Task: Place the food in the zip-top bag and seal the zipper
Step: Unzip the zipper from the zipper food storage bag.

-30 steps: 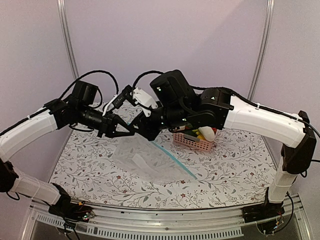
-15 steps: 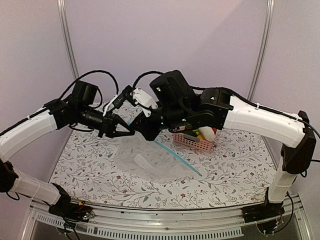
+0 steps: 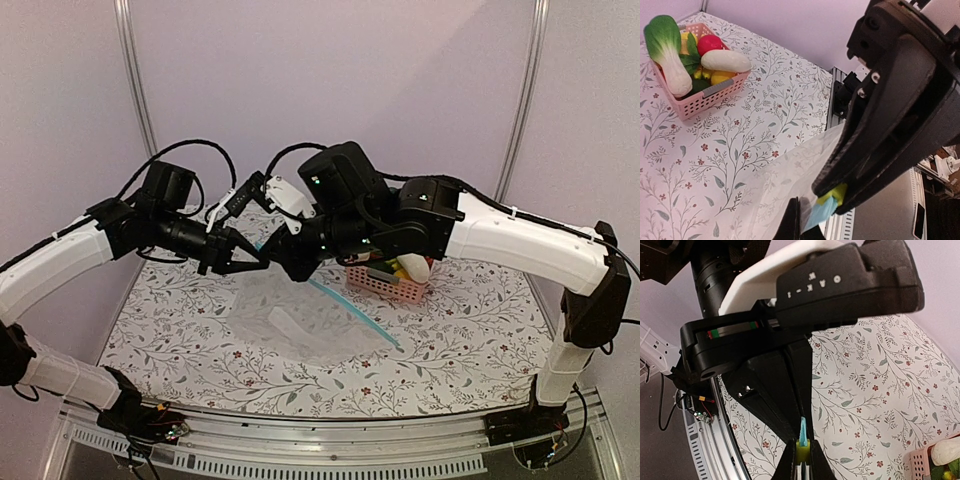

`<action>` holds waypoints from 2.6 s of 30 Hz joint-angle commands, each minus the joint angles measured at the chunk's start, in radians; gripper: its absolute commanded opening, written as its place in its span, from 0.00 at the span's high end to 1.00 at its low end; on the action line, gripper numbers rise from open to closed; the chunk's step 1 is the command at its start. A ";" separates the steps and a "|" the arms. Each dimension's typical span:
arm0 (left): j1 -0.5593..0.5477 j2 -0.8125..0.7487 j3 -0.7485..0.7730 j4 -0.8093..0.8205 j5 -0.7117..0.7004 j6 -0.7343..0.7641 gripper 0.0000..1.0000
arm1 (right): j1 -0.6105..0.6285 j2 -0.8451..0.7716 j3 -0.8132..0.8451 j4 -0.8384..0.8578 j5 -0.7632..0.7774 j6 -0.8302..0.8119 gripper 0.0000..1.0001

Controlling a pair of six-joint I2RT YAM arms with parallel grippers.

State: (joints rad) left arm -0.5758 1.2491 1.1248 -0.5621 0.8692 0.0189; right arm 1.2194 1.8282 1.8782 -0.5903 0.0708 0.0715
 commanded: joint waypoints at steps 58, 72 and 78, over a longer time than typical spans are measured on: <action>0.274 -0.015 -0.048 0.138 -0.242 -0.181 1.00 | -0.082 -0.185 -0.238 -0.022 0.138 0.048 1.00; 0.370 -0.047 -0.063 0.162 -0.282 -0.205 1.00 | -0.111 -0.248 -0.314 -0.022 0.163 0.070 1.00; 0.406 -0.059 -0.066 0.160 -0.310 -0.208 1.00 | -0.119 -0.266 -0.331 -0.025 0.167 0.072 1.00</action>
State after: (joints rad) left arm -0.2302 1.2064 1.0756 -0.4225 0.6682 -0.1780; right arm 1.1156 1.6196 1.5684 -0.5526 0.2020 0.1307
